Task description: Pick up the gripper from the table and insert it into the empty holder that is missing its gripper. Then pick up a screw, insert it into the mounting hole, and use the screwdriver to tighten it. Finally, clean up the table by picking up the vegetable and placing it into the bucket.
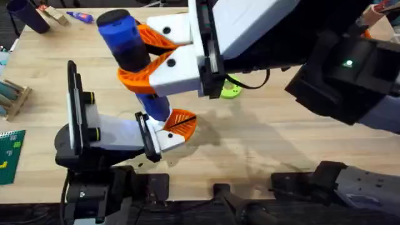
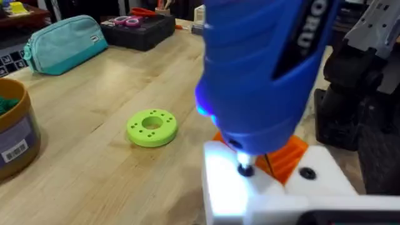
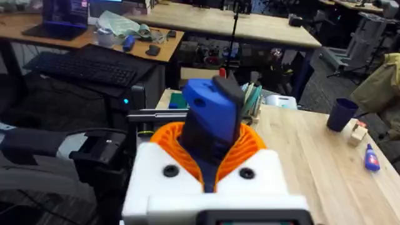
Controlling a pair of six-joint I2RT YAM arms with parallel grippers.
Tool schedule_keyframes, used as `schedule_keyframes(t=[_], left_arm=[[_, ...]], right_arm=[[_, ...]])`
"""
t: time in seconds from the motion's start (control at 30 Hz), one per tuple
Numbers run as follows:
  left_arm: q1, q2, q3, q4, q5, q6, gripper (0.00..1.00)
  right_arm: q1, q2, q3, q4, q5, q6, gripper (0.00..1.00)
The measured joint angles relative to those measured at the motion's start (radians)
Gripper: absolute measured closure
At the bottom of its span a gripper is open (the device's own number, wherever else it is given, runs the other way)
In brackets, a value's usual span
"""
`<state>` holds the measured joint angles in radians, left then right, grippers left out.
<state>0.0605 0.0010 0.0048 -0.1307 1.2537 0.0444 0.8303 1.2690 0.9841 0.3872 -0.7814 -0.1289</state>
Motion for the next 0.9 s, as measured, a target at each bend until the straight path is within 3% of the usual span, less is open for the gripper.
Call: schedule_keyframes(t=[0.2,0.57,0.9], left_arm=[[0.0,0.0,0.001,0.003,-0.001,0.0,0.989],[0.0,0.0,0.001,0.0,-0.001,0.0,0.989],[0.0,0.0,0.001,0.0,0.0,0.0,0.989]], right_arm=[[0.0,0.0,0.072,-0.141,0.014,-0.058,0.946],[-0.02,0.001,0.384,-0.236,0.052,-0.19,0.946],[-0.017,0.004,0.407,-0.367,0.058,-0.232,0.946]])
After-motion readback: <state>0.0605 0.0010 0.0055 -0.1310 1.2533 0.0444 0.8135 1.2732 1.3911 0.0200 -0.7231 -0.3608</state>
